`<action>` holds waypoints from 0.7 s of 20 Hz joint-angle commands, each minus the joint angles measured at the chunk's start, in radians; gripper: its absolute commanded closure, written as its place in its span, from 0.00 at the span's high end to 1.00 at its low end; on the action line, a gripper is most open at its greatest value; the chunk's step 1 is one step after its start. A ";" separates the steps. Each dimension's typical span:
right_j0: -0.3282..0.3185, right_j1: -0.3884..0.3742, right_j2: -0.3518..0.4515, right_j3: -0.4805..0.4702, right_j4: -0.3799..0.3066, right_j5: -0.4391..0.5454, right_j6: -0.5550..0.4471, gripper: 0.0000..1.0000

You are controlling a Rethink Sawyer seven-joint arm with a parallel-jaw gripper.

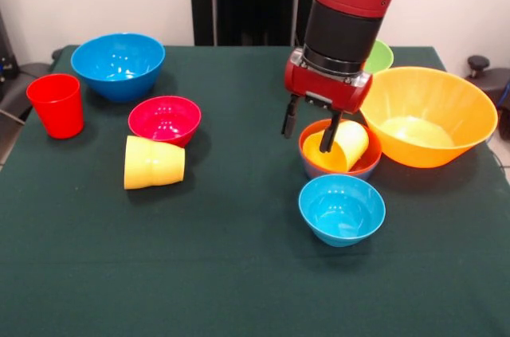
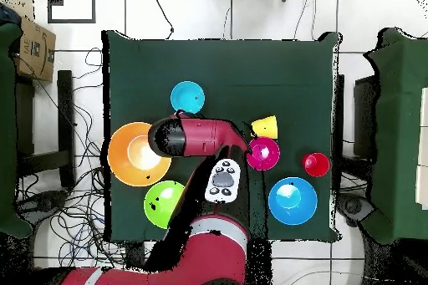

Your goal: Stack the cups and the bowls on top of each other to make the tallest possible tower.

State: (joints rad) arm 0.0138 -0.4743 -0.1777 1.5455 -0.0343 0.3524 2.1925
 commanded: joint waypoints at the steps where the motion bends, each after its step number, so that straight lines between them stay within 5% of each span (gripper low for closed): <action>1: 0.002 0.089 0.119 -0.001 -0.042 -0.007 0.017 1.00; 14: 0.009 0.163 0.118 -0.026 -0.046 -0.067 0.028 1.00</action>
State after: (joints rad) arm 0.0139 -0.3805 -0.1766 1.5450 -0.0339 0.3513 2.1925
